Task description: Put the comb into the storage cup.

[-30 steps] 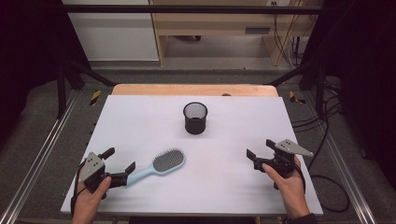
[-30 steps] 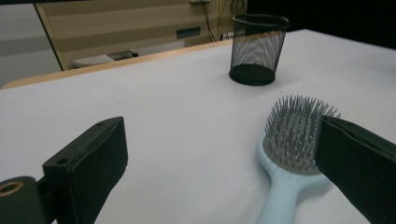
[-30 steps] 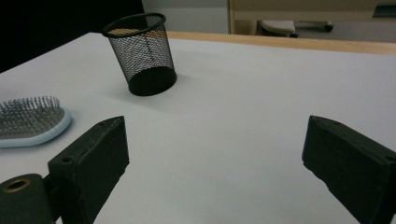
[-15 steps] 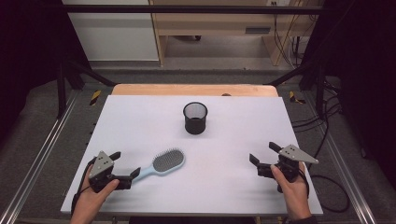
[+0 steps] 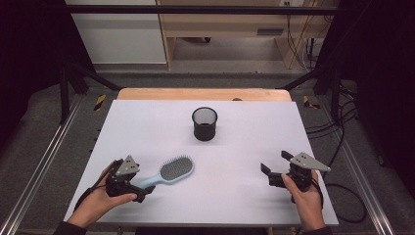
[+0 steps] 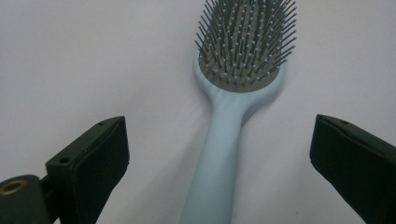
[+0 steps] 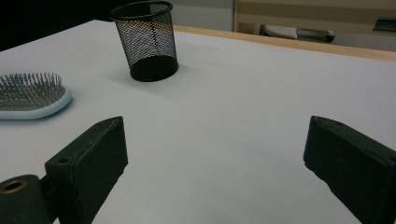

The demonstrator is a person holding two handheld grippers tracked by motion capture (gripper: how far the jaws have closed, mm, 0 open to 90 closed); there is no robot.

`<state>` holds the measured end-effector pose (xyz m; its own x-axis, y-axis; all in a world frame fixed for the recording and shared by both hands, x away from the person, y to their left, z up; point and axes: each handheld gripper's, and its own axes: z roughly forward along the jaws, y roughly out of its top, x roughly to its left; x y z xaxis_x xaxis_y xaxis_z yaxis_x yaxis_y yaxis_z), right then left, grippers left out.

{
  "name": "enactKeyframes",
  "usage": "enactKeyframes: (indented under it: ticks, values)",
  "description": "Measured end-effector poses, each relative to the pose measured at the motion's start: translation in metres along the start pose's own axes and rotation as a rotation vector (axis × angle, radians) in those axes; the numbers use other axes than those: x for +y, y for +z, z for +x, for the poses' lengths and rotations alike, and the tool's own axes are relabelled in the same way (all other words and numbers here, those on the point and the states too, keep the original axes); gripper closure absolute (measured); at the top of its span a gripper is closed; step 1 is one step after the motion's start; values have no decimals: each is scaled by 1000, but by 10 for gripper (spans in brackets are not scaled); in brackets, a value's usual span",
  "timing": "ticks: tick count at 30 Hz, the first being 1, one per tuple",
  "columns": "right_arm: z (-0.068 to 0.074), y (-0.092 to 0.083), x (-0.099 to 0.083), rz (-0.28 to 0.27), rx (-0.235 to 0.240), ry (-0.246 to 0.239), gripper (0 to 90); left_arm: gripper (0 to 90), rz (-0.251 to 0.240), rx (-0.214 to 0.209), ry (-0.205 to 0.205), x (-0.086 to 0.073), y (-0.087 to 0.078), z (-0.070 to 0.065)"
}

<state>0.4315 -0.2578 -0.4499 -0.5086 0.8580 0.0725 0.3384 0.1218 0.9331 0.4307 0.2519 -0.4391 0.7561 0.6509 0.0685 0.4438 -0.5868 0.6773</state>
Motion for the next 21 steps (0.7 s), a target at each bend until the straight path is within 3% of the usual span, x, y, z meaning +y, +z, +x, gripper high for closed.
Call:
enactKeyframes:
  ticks: [3, 11, 13, 21]
  values:
    - [0, 1, 0, 4, 2, 1, 63, 49, -4, -11, -5, 1, 2, -3]
    - [1, 2, 0, 16, 4, -14, 65, 73, 56, -19, 36, 2, 8, -4]
    - [1, 2, -1, 20, 4, -13, 66, 129, 51, -30, 42, 3, 9, -4]
    - [2, 3, -1, 24, 7, -18, 68, 263, 105, -44, 60, 9, 22, -2]
